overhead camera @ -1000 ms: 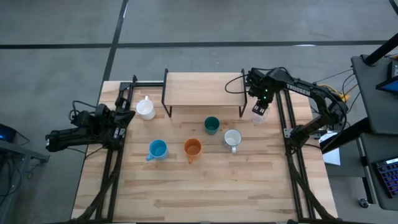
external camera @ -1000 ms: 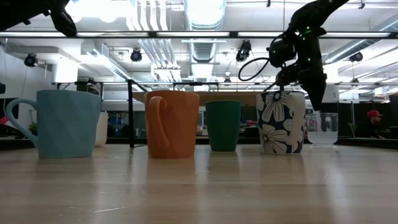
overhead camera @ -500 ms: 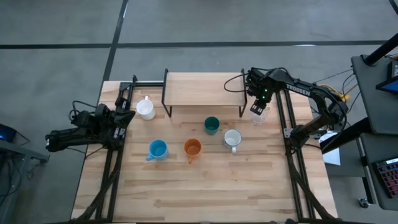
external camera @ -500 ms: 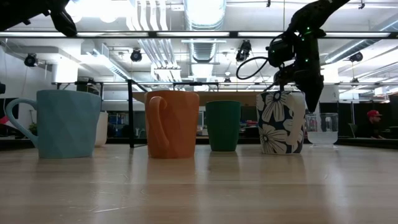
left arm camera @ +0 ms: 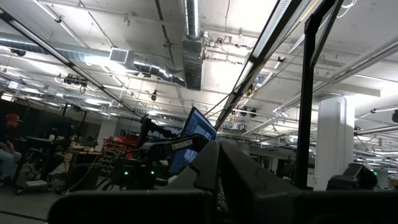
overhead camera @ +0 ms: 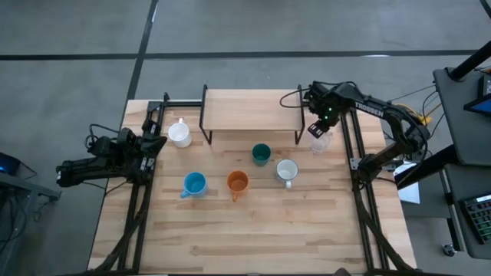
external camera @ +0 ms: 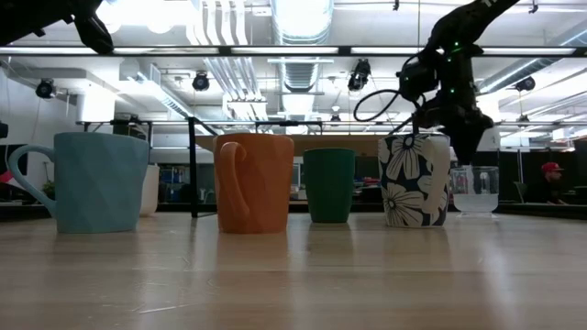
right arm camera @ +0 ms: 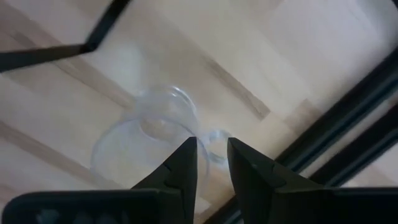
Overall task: Stack small to large cups/mugs on shelf
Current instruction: Put the transparent mug on the shelf
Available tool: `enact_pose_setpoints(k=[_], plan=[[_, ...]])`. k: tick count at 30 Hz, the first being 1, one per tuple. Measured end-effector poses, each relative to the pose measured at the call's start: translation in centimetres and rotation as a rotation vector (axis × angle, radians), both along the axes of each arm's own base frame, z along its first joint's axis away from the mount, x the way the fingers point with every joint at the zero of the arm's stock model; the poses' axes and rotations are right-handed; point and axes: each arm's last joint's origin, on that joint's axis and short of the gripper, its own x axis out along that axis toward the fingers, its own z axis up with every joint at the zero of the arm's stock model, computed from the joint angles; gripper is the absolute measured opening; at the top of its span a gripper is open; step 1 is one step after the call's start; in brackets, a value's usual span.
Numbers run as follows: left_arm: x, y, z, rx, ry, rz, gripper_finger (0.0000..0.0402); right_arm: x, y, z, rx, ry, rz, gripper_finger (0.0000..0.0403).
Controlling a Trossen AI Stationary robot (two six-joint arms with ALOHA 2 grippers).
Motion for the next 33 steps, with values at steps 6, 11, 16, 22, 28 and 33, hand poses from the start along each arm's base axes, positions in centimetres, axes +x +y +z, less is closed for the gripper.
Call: enact_pose_setpoints(k=[6,11,16,22,28,33], plan=[[0.00,0.00,0.00,0.000,0.000,0.000,0.0000,-0.53,-0.01,0.02,0.026,0.024,-0.016,0.0082],[0.00,0.00,0.00,0.000,0.000,0.000,0.0000,-0.50,-0.05,0.01,0.022,0.020,-0.005,0.0079],[0.00,0.00,0.00,0.000,0.000,0.000,0.0000,-0.49,-0.05,-0.03,0.021,0.019,-0.002,0.0084],[0.00,0.00,0.00,0.000,0.000,-0.001,0.0000,-0.48,0.05,-0.26,0.040,0.004,-0.002,0.0086],[0.00,0.00,0.01,0.000,0.000,-0.001,0.0000,-0.52,0.10,-0.45,0.044,0.006,-0.007,0.0080],[0.00,0.00,0.00,0.000,0.000,-0.001,0.0000,-0.50,0.08,-0.45,0.042,0.004,-0.012,0.0080]])
